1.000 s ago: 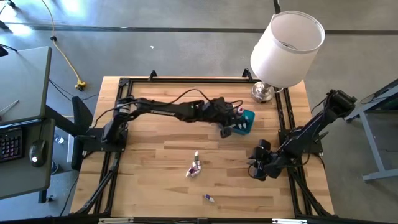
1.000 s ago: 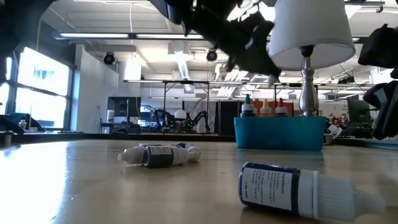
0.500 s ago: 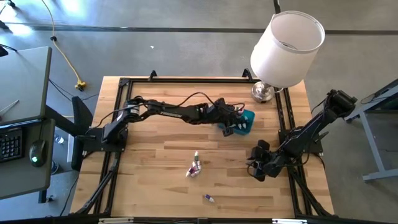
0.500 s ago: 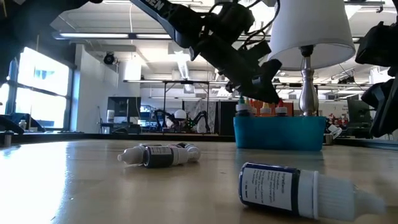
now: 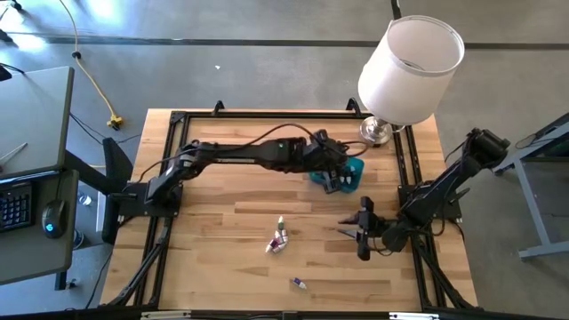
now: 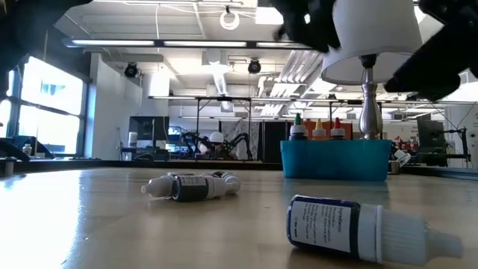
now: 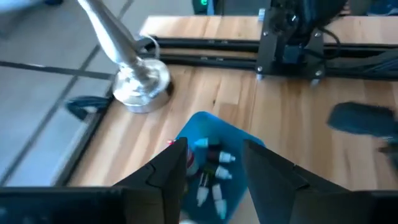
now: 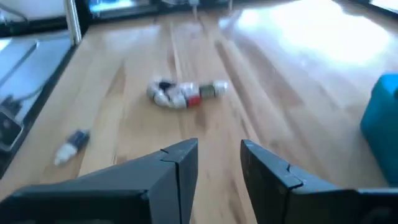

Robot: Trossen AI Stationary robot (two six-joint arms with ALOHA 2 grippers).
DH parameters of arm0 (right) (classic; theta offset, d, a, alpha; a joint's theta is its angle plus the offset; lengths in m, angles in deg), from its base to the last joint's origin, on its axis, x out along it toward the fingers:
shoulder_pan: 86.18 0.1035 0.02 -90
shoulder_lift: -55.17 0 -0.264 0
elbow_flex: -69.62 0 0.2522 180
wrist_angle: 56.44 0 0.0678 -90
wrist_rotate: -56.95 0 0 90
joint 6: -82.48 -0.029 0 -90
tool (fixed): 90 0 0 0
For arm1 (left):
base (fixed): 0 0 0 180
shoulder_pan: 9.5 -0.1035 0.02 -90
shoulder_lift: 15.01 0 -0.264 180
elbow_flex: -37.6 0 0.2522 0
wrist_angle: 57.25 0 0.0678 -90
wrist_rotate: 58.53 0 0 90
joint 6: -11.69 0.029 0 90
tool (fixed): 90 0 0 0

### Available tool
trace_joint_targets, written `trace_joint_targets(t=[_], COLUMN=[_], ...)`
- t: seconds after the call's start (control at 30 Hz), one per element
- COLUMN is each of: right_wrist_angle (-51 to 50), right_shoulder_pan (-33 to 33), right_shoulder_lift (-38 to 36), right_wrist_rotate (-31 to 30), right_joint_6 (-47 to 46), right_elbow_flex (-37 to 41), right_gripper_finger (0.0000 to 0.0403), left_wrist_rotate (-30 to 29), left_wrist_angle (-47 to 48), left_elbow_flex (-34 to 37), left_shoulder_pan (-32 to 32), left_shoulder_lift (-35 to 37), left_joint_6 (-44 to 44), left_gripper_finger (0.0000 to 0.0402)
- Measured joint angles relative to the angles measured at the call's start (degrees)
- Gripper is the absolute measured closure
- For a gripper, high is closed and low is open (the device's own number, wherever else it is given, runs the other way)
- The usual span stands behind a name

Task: Pick & Place food coloring
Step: Put the small dark blue food coloring bottle into the blue bin

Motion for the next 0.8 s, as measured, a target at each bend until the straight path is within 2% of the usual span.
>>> trace_joint_targets(t=[0.1, 0.2, 0.27, 0.3, 0.47, 0.57, 0.8], right_wrist_angle=[6.29, 14.54, 17.58, 17.86, 16.40, 9.57, -18.65], right_shoulder_pan=[-0.02, -0.04, -0.39, -0.64, -1.82, -1.90, -0.93], right_shoulder_lift=[4.15, 11.05, 15.85, 18.18, 27.68, 32.45, 44.48], right_wrist_rotate=[0.25, 0.82, 2.74, 3.78, 8.60, 10.74, 11.76], right_joint_6=[3.01, 5.47, 8.28, 9.55, 11.89, 9.18, 4.14], right_elbow_flex=[0.00, -0.81, -3.34, -5.15, -16.80, -24.90, -46.41], right_gripper_finger=[0.0289, 0.0289, 0.0289, 0.0289, 0.0289, 0.0289, 0.0289], left_wrist_rotate=[-4.65, -10.52, -13.71, -15.30, -24.15, -25.48, -23.66], left_wrist_angle=[11.82, 14.56, 18.69, 23.67, 35.40, 38.96, 40.30], left_elbow_flex=[-7.81, -3.17, -3.19, -3.15, -2.99, -2.99, -2.99], left_shoulder_pan=[2.96, 5.79, 7.37, 8.06, 11.37, 12.88, 15.56], left_shoulder_lift=[0.32, 6.22, 9.72, 11.41, 14.85, 16.23, 16.22], left_joint_6=[-0.17, -0.03, -3.81, -6.76, -18.73, -22.28, -27.53], left_gripper_finger=[0.0263, 0.0270, 0.0272, 0.0272, 0.0273, 0.0273, 0.0273])
